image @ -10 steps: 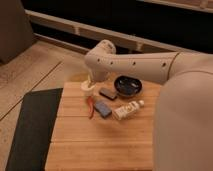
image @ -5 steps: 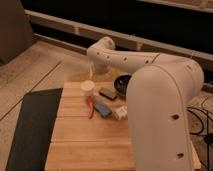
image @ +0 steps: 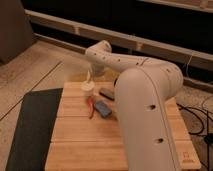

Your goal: Place the ceramic cup in the ceramic bowl

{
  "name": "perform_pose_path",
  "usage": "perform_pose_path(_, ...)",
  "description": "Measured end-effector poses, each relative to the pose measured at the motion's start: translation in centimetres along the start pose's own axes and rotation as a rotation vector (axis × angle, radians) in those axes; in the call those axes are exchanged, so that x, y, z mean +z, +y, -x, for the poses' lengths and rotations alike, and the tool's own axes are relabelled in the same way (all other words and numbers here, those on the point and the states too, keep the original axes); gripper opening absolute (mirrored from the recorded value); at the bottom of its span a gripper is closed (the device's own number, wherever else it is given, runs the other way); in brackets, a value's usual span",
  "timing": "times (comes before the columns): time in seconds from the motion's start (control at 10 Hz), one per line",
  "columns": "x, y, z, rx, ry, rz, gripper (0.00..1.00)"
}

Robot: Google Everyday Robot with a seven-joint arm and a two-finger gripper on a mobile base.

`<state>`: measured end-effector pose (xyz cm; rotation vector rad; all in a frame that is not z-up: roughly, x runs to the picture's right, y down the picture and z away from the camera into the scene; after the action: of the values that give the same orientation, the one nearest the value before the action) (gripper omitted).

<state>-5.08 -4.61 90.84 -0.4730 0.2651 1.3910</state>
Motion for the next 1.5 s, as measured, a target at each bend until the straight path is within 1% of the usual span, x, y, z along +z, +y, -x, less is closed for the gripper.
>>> perform_pose_path(0.1,0.8,-0.3,-0.3,0.018,0.022,0.003,0.65)
perform_pose_path(0.2,1.7,-0.4,-0.9,0.045,0.053,0.020,0.65)
perform_pose_path(0.3,2.4,-0.2,-1.6,0.052,0.088,0.037,0.63)
perform_pose_path(0.4,3.3,0.3,-2.5,0.043,0.135,0.064,0.54)
perform_pose_path(0.5,3.9,0.7,-2.8,0.035,0.160,0.088,0.44)
perform_pose_path(0.6,4.4,0.8,-2.9,0.028,0.177,0.107,0.34)
perform_pose_path(0.7,4.6,0.7,-2.7,0.022,0.180,0.119,0.26)
perform_pose_path(0.8,4.4,0.6,-1.7,0.005,0.167,0.127,0.12)
perform_pose_path(0.9,3.9,0.4,-0.9,-0.007,0.147,0.124,0.05)
perform_pose_path(1.0,2.5,0.2,0.6,-0.025,0.109,0.112,0.00)
perform_pose_path(1.1,-0.1,-0.1,2.5,-0.049,0.055,0.082,0.00)
perform_pose_path(1.2,-3.1,-0.6,4.1,-0.071,0.002,0.037,0.00)
perform_pose_path(1.3,-6.8,-2.5,5.6,-0.065,-0.060,-0.026,0.00)
perform_pose_path(1.4,-9.5,-4.9,6.0,-0.028,-0.104,-0.073,0.00)
perform_pose_path(1.5,-11.5,-7.6,5.8,0.023,-0.133,-0.109,0.00)
